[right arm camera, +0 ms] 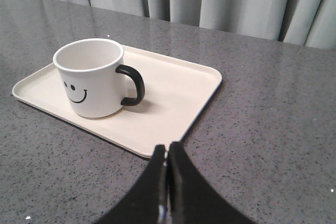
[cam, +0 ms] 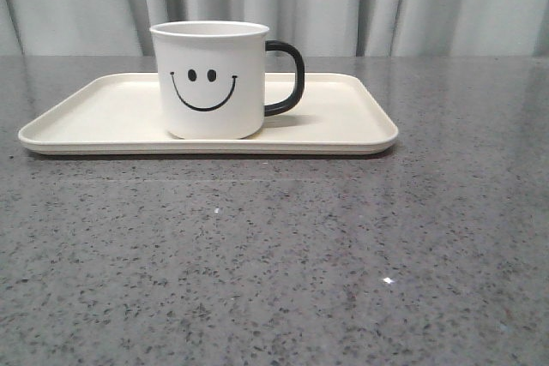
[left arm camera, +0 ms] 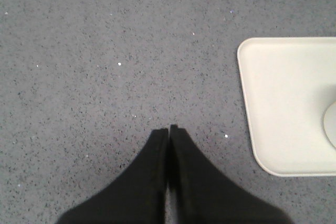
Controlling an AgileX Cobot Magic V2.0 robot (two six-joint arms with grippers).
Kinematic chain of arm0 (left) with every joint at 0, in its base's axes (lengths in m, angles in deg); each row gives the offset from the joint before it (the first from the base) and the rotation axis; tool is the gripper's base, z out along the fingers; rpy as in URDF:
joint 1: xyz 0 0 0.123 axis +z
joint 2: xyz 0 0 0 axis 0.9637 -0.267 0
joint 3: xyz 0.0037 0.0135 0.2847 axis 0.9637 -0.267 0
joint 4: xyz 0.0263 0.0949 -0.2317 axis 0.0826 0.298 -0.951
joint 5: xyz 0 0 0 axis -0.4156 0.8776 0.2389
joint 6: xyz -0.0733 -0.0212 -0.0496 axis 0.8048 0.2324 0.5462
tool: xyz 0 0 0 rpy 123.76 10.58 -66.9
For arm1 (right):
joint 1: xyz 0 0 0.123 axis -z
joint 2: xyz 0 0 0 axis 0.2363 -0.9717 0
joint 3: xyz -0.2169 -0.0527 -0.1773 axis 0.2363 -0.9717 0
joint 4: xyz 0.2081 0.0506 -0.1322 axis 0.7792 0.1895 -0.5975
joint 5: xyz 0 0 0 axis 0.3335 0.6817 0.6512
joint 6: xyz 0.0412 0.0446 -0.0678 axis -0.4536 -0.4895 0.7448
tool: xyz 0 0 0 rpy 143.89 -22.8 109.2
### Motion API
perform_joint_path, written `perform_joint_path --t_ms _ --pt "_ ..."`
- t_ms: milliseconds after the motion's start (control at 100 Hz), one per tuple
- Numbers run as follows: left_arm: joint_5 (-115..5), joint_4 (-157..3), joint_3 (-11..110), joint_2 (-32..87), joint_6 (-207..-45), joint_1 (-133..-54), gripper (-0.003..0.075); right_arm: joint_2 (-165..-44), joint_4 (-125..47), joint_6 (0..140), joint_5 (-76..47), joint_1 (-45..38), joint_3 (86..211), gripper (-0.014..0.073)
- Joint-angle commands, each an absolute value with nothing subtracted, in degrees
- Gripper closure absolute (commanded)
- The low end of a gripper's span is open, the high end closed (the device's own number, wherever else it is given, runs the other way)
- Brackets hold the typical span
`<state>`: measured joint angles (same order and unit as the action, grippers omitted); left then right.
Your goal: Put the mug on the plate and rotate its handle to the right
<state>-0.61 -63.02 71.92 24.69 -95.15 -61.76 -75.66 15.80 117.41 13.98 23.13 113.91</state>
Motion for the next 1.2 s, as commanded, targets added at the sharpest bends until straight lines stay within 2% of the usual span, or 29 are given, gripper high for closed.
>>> perform_joint_path --t_ms 0,200,550,690,880,1190 --pt "-6.9 -63.8 73.1 26.4 -95.2 -61.7 0.0740 -75.6 18.8 118.0 13.1 23.0 115.3 0.0655" --pt "-22.6 -64.9 62.4 37.4 -98.1 -62.5 0.0740 -75.6 18.8 118.0 13.1 23.0 115.3 0.0655" --pt "-63.2 -64.9 23.7 61.8 -98.8 -73.1 0.0740 -75.6 18.8 118.0 13.1 23.0 115.3 0.0655" --pt "-74.6 -65.2 10.1 68.1 -98.7 -75.0 0.0740 -75.6 18.8 118.0 13.1 23.0 115.3 0.0655" --pt "-79.5 -65.2 -1.5 75.3 -96.5 -75.0 0.0740 -75.6 18.8 118.0 13.1 23.0 115.3 0.0655" --pt "-76.4 -64.7 -5.8 85.2 -96.5 -75.0 0.0740 -75.6 18.8 118.0 13.1 23.0 115.3 0.0655"
